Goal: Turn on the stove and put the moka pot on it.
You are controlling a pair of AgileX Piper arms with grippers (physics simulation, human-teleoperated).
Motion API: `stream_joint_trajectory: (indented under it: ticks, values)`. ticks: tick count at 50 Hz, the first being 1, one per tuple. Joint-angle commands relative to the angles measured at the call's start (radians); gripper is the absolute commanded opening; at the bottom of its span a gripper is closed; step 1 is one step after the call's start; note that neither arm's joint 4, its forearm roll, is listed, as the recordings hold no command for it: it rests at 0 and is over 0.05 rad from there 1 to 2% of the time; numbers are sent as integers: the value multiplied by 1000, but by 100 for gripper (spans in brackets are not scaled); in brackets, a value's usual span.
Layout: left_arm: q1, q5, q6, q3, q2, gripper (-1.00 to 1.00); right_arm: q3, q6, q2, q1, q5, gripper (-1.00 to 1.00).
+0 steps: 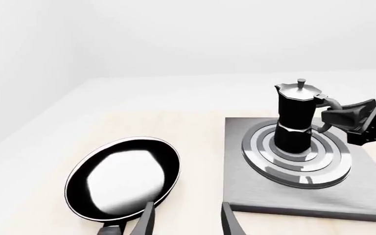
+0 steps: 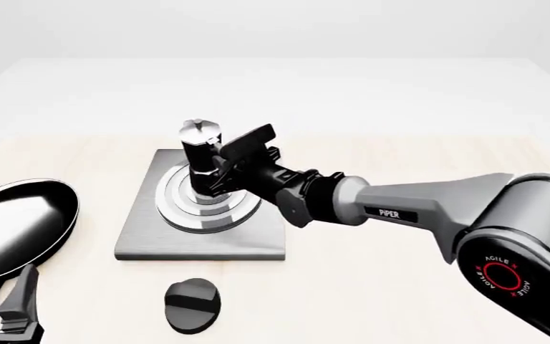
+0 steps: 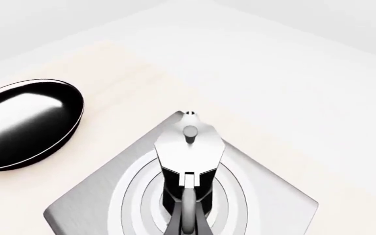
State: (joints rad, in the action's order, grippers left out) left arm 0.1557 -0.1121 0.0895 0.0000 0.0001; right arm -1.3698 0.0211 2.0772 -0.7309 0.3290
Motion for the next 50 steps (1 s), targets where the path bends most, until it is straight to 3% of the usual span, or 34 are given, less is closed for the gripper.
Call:
stream_joint_trajectory:
  ticks: [1,2,3,17,42,50]
  values:
    - [3,-2,-2,0,0,100,4,-11,24,-3,-9,-100]
    - [3,-2,-2,0,0,100,13,-10,16,-7,-4,-100]
    - [3,-3,-2,0,0,100,17,-10,11,-9,-2,100]
    - [1,2,-1,0,0,100,105,5,-102,-12,10,100]
    - [-12,10,-1,0,0,100,543,49,-693,7,-6,100]
    - [-14,11,-1,0,0,100,692,12,-866,41,-10,100]
